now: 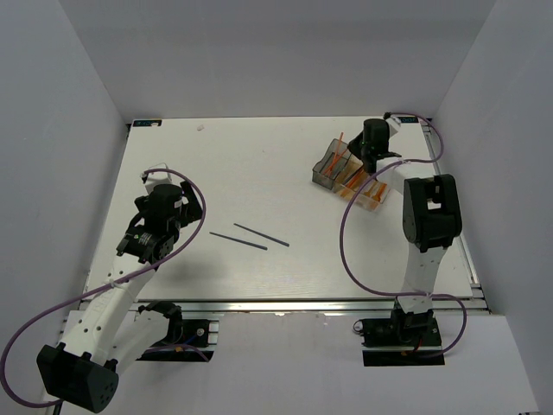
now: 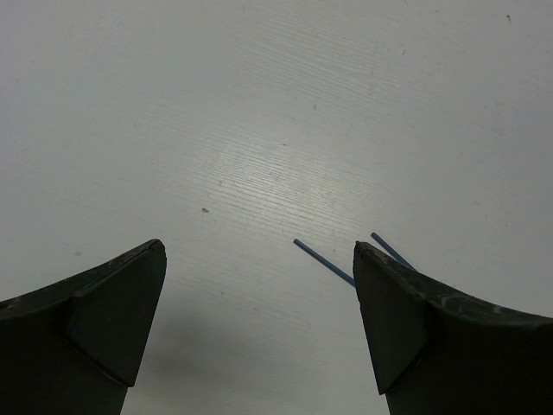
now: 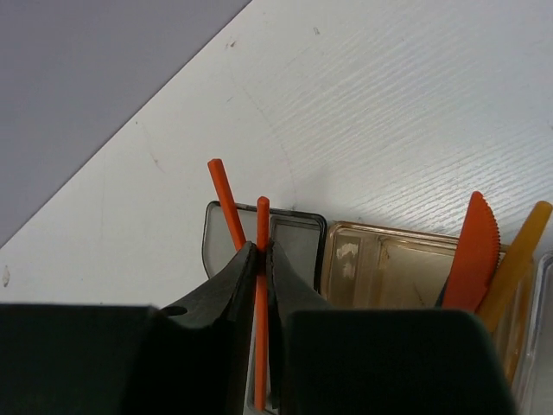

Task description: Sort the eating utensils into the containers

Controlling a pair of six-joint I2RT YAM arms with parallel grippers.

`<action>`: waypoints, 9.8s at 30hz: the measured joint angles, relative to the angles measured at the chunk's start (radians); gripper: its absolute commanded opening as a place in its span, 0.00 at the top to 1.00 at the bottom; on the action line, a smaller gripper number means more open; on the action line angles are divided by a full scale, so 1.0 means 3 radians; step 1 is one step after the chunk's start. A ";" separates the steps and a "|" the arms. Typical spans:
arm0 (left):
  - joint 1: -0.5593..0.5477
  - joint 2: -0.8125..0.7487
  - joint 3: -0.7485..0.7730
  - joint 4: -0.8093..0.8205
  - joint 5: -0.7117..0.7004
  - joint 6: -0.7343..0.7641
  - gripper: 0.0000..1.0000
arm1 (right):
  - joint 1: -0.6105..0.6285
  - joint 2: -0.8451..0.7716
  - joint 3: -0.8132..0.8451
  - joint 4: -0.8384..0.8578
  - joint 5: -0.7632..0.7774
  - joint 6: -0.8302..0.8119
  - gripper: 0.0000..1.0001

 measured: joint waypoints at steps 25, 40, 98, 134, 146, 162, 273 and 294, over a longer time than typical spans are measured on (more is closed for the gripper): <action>0.0000 0.0000 0.0000 0.0001 0.0010 0.0000 0.02 | 0.0120 -0.0142 0.0392 -0.0427 -0.0188 -0.0694 0.43; 0.0000 -0.0352 0.0000 -0.0103 -0.0563 -0.0159 0.02 | 0.2210 -0.0782 -0.0205 -0.1111 -0.1153 -0.2420 0.68; 0.0000 -0.0281 0.0000 -0.0072 -0.0352 -0.0112 0.02 | 0.0671 -0.1039 -0.0238 -0.0721 0.0277 -0.0727 1.00; 0.0000 -0.0268 0.0000 -0.0061 -0.0287 -0.0088 0.02 | 0.0581 -0.0217 0.0306 -0.0889 0.0132 -0.0880 0.53; 0.0000 -0.0270 0.0000 -0.0067 -0.0343 -0.0093 0.02 | 0.1348 -0.0685 -0.0112 -0.1161 -0.1064 -0.2444 0.44; 0.0001 -0.0484 0.0000 -0.0088 -0.0598 -0.0167 0.02 | 0.2701 0.0343 0.0596 -0.2012 -0.1022 -0.3298 0.52; 0.0001 -0.1099 0.0015 -0.0351 -0.1381 -0.0277 0.02 | 0.0851 -0.5166 -0.1985 -0.2756 0.0206 -0.1635 0.11; -0.0109 -0.1376 -0.0085 -0.0323 -0.1300 -0.0298 0.02 | 0.0851 -0.5713 -0.1976 -0.2959 0.0610 -0.1689 0.11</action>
